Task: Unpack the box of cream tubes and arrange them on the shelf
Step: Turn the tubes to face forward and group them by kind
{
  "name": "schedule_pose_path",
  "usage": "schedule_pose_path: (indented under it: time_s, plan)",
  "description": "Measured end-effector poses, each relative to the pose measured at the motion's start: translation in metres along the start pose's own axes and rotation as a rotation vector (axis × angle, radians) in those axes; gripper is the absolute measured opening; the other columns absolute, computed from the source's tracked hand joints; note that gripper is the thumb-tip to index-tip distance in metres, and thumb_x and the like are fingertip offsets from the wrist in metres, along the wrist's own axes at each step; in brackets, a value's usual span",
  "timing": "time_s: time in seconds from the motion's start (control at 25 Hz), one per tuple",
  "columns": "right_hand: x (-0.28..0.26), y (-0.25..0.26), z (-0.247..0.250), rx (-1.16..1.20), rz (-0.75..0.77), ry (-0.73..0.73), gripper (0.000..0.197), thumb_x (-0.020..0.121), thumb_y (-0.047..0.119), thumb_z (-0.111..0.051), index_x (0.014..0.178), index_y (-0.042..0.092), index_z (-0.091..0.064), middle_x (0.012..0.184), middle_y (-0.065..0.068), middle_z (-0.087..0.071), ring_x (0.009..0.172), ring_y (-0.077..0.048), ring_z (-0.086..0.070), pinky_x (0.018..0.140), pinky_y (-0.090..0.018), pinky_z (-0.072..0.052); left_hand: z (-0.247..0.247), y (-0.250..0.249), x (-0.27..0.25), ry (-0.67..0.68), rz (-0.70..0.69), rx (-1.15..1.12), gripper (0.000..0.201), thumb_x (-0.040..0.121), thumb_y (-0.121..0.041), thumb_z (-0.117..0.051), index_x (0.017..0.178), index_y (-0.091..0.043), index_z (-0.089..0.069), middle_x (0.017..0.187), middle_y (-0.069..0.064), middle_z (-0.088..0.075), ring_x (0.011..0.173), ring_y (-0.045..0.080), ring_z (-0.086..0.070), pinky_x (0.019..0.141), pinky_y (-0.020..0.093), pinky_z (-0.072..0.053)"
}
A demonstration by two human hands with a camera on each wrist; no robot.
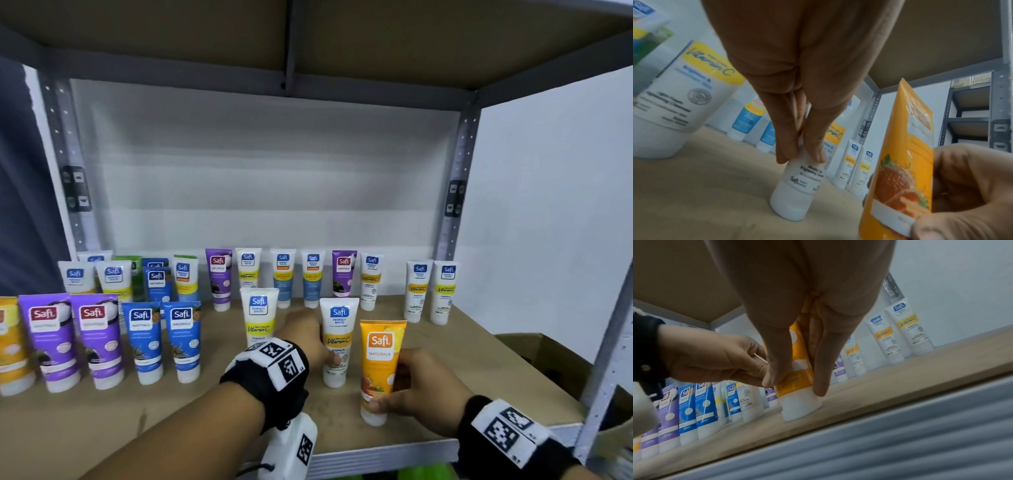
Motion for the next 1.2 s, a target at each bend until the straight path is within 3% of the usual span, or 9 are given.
schedule_pose_path:
  time_s: [0.28, 0.48, 0.92, 1.2]
  plan:
    - [0.001, -0.002, -0.001, 0.024, -0.007, 0.006, 0.045, 0.062, 0.021, -0.090, 0.103, 0.024, -0.069, 0.095, 0.013, -0.074, 0.090, 0.000, -0.069, 0.087, -0.024, -0.055, -0.011, -0.006, 0.022, 0.032, 0.007, 0.002, 0.044, 0.074, -0.028, -0.081, 0.112, -0.012, -0.063, 0.115, 0.005, -0.067, 0.106, 0.020, -0.063, 0.092, 0.030, -0.050]
    - [0.001, -0.002, 0.000, 0.013, -0.009, -0.001, 0.046, 0.063, 0.020, -0.089, 0.104, 0.024, -0.069, 0.096, 0.013, -0.074, 0.089, 0.002, -0.069, 0.085, -0.019, -0.055, -0.016, -0.005, 0.030, 0.038, 0.020, -0.058, 0.042, 0.071, -0.026, -0.084, 0.107, -0.016, -0.065, 0.113, 0.002, -0.069, 0.104, 0.019, -0.065, 0.092, 0.033, -0.052]
    - [-0.001, -0.001, 0.000, 0.000, -0.009, 0.003, 0.047, 0.064, 0.023, -0.089, 0.105, 0.025, -0.069, 0.098, 0.013, -0.074, 0.091, 0.001, -0.068, 0.090, -0.024, -0.055, -0.018, -0.004, 0.039, 0.005, 0.041, -0.074, 0.030, 0.068, -0.025, -0.085, 0.081, -0.020, -0.058, 0.100, 0.005, -0.071, 0.094, 0.021, -0.067, 0.083, 0.031, -0.053]
    - [-0.001, -0.001, 0.003, -0.011, 0.005, -0.010, 0.041, 0.062, 0.022, -0.090, 0.098, 0.026, -0.069, 0.095, 0.011, -0.074, 0.089, -0.002, -0.069, 0.089, -0.029, -0.056, -0.021, -0.001, 0.038, -0.036, 0.022, -0.114, 0.030, 0.070, -0.026, -0.084, 0.086, -0.020, -0.060, 0.101, 0.003, -0.071, 0.095, 0.019, -0.067, 0.083, 0.031, -0.052]
Point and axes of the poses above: each hand's wrist, its own x-axis towards the middle knuckle, its own z-axis out of the back of the hand, y = z × x, the point moved 8 cm from there along x, towards the middle knuckle
